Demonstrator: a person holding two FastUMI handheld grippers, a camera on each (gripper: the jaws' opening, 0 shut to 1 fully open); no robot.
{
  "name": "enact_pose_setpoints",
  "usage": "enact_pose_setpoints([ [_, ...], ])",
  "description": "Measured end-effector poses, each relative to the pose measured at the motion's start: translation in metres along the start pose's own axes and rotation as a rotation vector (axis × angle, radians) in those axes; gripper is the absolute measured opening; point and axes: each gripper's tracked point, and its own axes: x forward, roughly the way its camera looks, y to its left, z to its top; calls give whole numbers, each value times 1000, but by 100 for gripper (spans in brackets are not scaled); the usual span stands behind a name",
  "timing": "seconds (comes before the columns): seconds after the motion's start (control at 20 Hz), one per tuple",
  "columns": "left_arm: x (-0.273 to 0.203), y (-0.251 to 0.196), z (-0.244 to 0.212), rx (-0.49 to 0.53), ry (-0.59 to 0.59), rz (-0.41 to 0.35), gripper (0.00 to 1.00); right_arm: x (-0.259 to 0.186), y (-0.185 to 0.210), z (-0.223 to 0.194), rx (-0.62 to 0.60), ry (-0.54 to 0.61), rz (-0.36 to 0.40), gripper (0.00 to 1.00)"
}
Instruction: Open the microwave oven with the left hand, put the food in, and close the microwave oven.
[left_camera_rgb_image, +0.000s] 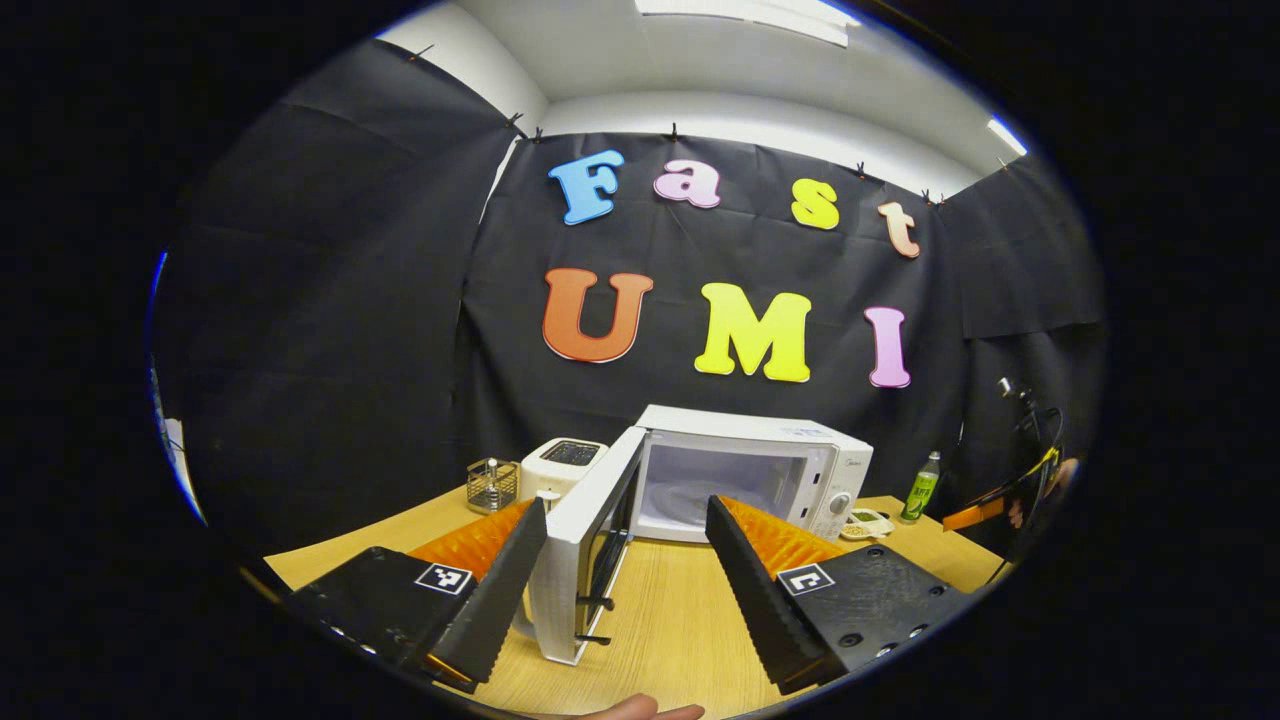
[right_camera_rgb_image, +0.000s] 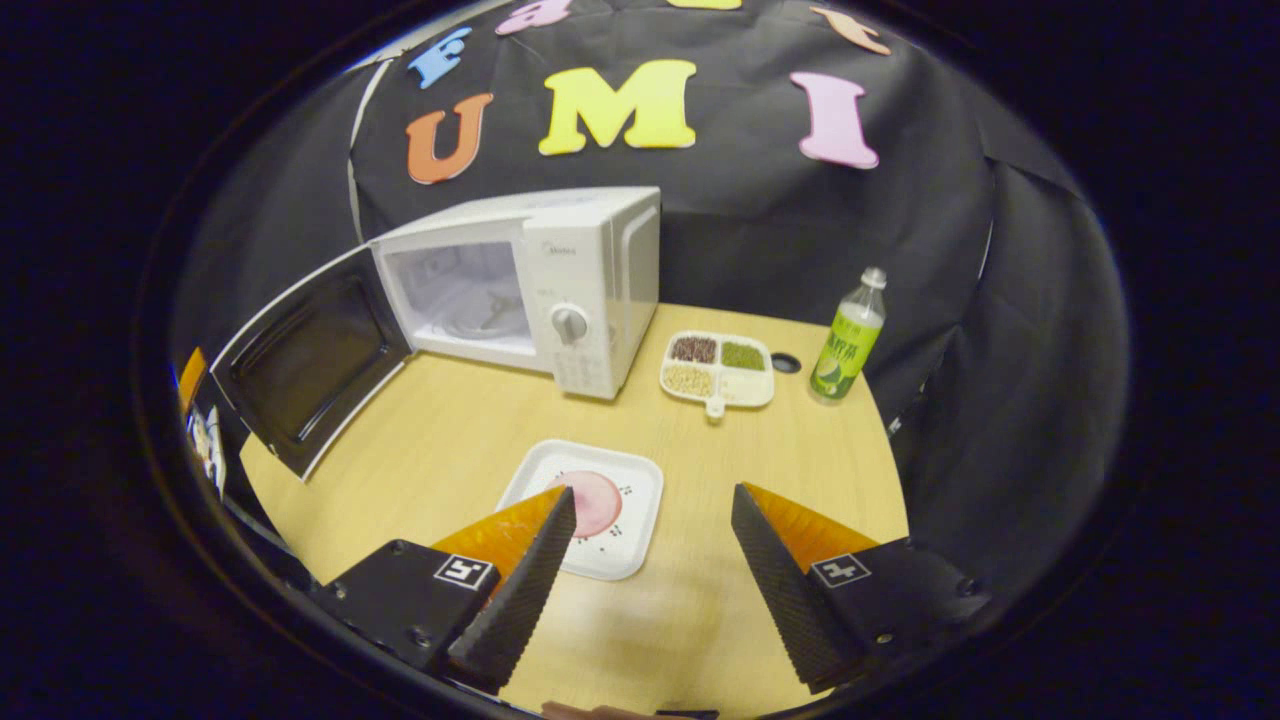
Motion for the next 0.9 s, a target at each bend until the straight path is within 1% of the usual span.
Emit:
enact_pose_setpoints([
  [0.05, 7, -5, 2, 5, -3, -1, 95, 13, -1, -5, 12, 49, 22, 100],
  [0.1, 11, -12, 2, 11, -4, -8, 95, 27, -2, -11, 28, 94, 44, 98],
  [0.15, 17, -19, 1, 22, -1, -18, 95, 39, -1, -15, 42, 133, 69, 87],
  [0.2, 21, -22, 0, 37, -1, -19, 95, 51, 0, -22, 59, 178, 91, 91],
  [0.25, 24, -25, -1, 54, -1, -17, 95, 61, 0, -28, 89, 225, 106, 87],
  [0.3, 28, -26, -2, 69, 1, -9, 95, 71, 1, -37, 115, 276, 126, 72],
  [0.35, 30, -29, -2, 76, 1, -9, 95, 77, 4, -42, 141, 321, 159, 69],
  [0.4, 32, -33, -4, 77, 2, -13, 94, 84, 8, -47, 164, 363, 193, 60],
  [0.5, 34, -37, -6, 73, 10, -17, 95, 94, 15, -55, 200, 439, 248, 48],
  [0.55, 35, -36, -5, 74, 12, -13, 94, 97, 16, -61, 207, 480, 268, 46],
  [0.6, 36, -34, -3, 75, 10, -6, 94, 102, 16, -68, 211, 523, 277, 36],
  [0.65, 36, -34, -1, 74, 5, -2, 95, 106, 16, -75, 236, 577, 306, 41],
  [0.7, 35, -35, 0, 69, 3, -1, 95, 107, 16, -68, 288, 585, 348, 12],
  [0.75, 34, -36, -1, 62, 8, -2, 95, 112, 17, -66, 339, 608, 397, 0],
  [0.8, 34, -36, -3, 63, 12, -2, 95, 112, 21, -69, 381, 625, 453, 4],
  [0.85, 33, -36, -3, 70, 13, -2, 94, 112, 20, -69, 418, 630, 495, 4],
  [0.9, 32, -36, -4, 80, 13, -2, 95, 111, 20, -68, 466, 624, 522, 0],
])
